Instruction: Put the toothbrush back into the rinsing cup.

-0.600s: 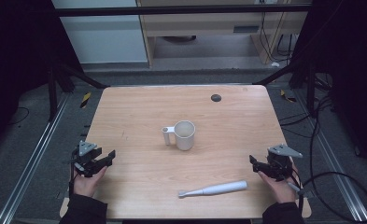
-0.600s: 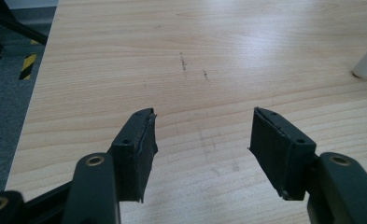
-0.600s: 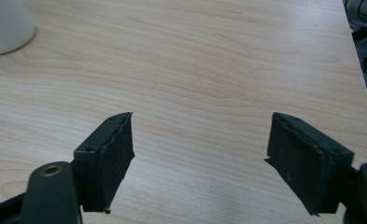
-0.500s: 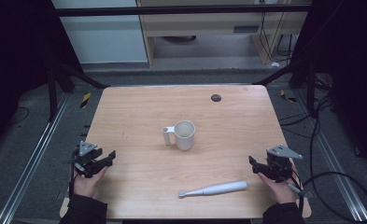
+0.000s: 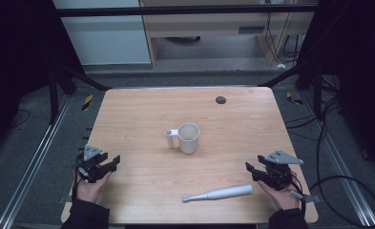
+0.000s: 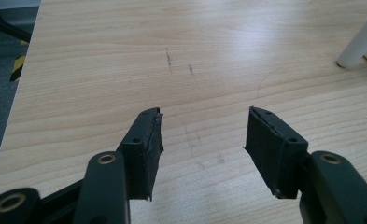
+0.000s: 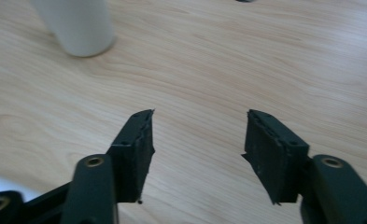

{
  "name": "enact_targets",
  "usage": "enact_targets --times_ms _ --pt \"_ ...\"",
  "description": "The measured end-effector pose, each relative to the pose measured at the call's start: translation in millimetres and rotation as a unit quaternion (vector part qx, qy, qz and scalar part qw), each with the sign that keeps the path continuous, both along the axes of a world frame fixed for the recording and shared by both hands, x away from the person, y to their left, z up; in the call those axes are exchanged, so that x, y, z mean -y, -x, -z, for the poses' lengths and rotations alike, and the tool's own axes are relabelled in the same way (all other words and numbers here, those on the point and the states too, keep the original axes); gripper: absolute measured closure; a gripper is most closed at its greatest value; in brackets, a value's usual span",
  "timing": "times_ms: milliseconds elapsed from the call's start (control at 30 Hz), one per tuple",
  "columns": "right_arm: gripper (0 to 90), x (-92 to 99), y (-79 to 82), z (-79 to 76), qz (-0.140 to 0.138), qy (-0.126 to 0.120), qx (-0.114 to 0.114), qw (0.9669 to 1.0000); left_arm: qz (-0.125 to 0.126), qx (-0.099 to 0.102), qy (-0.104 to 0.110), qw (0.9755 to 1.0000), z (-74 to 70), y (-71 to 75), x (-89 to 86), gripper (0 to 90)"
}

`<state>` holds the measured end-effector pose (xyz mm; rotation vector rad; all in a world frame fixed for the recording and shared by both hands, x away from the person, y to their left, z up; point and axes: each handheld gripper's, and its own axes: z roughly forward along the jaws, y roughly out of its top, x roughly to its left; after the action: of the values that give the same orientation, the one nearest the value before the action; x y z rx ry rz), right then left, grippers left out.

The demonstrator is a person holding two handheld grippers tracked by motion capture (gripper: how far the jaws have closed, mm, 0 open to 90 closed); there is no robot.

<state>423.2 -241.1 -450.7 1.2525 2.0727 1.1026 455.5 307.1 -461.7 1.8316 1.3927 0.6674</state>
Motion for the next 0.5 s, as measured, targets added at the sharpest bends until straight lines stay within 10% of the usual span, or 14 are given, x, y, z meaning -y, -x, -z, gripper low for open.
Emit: enact_targets --times_ms 500 --pt "57.4 -27.0 6.9 1.2 -0.074 -0.009 -0.024 0.9969 0.007 -0.003 -0.004 1.0 0.5 -0.2 3.5 44.1"
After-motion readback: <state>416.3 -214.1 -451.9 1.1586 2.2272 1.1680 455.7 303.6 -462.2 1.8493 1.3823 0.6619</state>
